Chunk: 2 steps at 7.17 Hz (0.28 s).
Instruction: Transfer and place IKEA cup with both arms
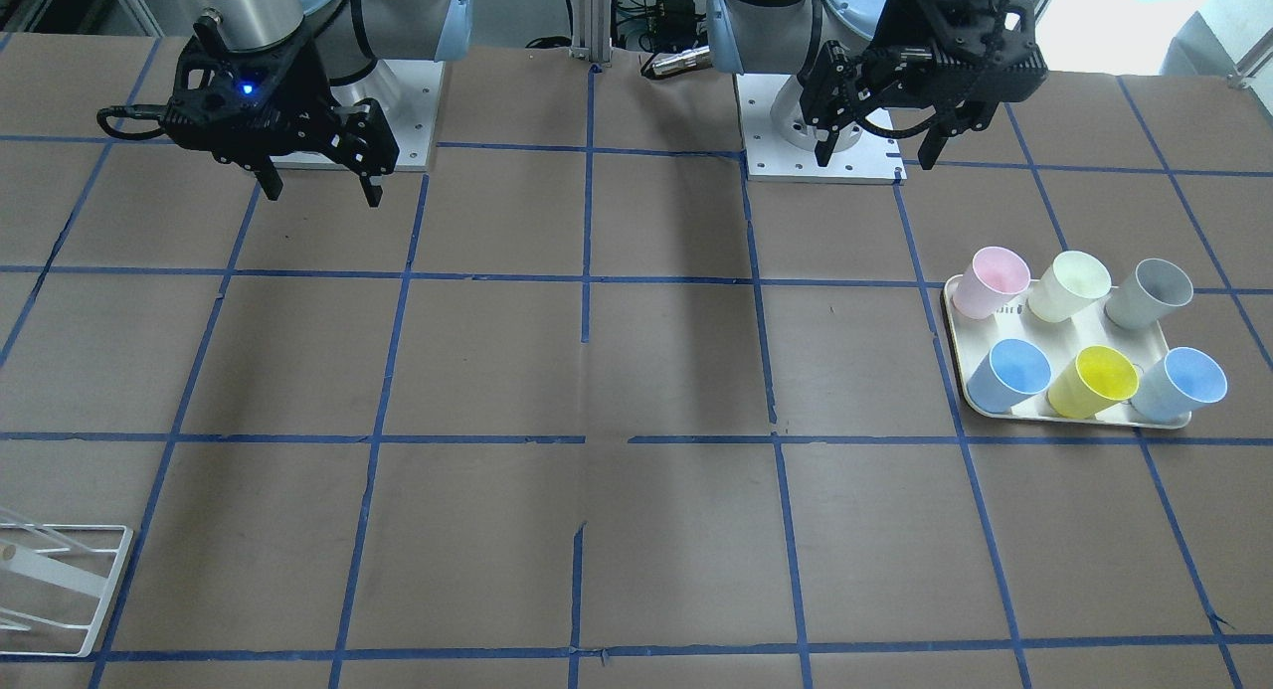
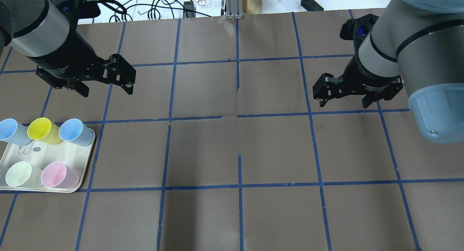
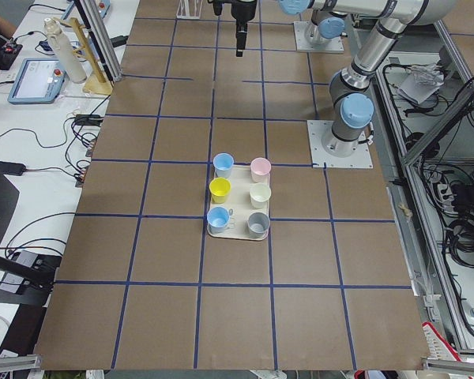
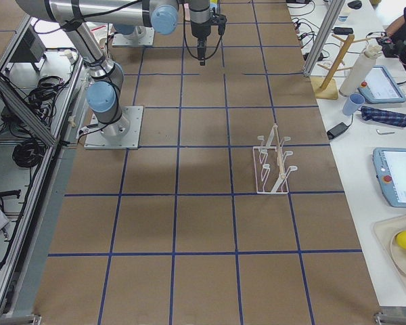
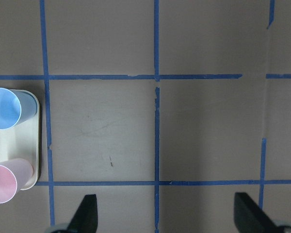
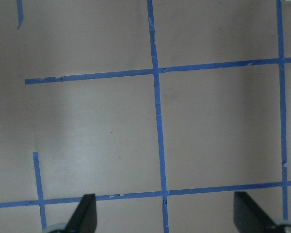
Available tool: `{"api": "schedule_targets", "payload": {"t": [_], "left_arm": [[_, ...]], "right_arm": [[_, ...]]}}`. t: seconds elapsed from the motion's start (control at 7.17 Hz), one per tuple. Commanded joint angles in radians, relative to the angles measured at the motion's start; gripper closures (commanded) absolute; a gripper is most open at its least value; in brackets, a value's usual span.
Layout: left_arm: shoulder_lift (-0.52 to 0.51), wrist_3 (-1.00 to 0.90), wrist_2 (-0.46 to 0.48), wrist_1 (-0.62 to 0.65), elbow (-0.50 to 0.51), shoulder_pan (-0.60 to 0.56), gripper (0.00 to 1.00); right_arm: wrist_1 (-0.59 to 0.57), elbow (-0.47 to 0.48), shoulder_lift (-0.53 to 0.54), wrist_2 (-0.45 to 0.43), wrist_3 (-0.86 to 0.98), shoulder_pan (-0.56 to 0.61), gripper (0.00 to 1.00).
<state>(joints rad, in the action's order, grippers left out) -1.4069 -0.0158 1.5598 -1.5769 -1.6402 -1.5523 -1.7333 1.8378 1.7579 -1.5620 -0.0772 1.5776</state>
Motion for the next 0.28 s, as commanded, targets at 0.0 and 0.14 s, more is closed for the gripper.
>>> {"api": "schedule_targets", "payload": {"t": [0.0, 0.14], "left_arm": [[-0.011, 0.0, 0.008, 0.024, 0.017, -0.02, 0.0], [-0.009, -0.001, 0.008, 0.023, 0.013, -0.023, 0.0]], "right_arm": [[0.006, -0.002, 0.012, 0.01, 0.002, -0.001, 0.0], [0.006, -0.002, 0.012, 0.01, 0.002, -0.001, 0.0]]}}
